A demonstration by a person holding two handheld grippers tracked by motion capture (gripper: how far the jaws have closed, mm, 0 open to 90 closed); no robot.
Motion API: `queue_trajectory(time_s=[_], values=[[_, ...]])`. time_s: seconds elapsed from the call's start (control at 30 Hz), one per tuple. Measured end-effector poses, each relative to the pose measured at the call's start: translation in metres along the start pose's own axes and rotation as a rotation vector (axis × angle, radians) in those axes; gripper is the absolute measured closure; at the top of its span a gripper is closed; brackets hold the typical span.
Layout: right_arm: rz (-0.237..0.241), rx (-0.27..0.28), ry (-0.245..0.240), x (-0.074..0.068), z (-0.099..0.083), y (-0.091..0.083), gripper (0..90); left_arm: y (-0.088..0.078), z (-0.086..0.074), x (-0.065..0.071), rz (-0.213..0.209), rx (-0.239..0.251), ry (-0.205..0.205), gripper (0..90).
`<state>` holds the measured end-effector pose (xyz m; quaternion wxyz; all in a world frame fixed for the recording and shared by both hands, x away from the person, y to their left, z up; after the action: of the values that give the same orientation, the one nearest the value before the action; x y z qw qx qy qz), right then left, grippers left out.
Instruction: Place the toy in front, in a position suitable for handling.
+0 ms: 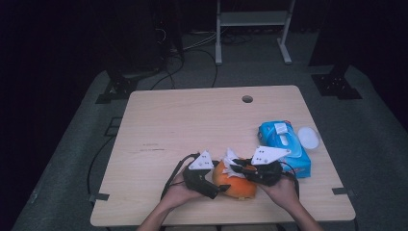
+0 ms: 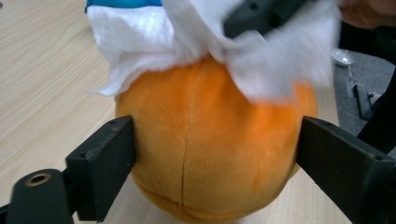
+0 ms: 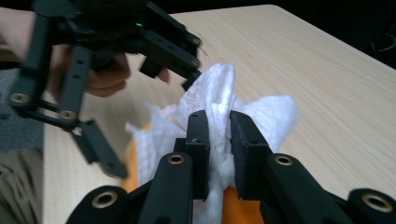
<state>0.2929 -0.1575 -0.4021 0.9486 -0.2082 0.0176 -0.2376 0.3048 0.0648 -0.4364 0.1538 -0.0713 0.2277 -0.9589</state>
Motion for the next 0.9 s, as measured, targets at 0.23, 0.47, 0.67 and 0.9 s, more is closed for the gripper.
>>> queue_trajectory(time_s=[0.23,0.47,0.67,0.9], values=[[0.033,-0.003,-0.016,-0.005,0.004,0.004,77.6,-0.005,-0.003,0.0,0.006,-0.001,0.067,27.9],[0.033,0.007,0.013,-0.003,0.0,0.004,77.5,0.001,0.001,-0.001,-0.003,0.0,0.007,10.2],[0.048,-0.007,-0.009,-0.009,0.002,0.01,77.6,-0.004,-0.004,-0.002,0.0,-0.007,0.022,22.5],[0.007,-0.009,0.037,0.01,-0.01,-0.006,77.5,-0.007,-0.008,-0.006,-0.003,-0.022,0.015,20.1]])
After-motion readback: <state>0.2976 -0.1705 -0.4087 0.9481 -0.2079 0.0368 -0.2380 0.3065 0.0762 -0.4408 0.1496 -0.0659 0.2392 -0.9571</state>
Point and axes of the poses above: each handheld gripper's, and its own axes: y roughly forward along the jaws, z roughly out of its top, x roughly to its right, the point moved 1 cm from there along y, roughly forward along the jaws, and after that the axes turned 5 degrees about x, right-handed, at the moved point
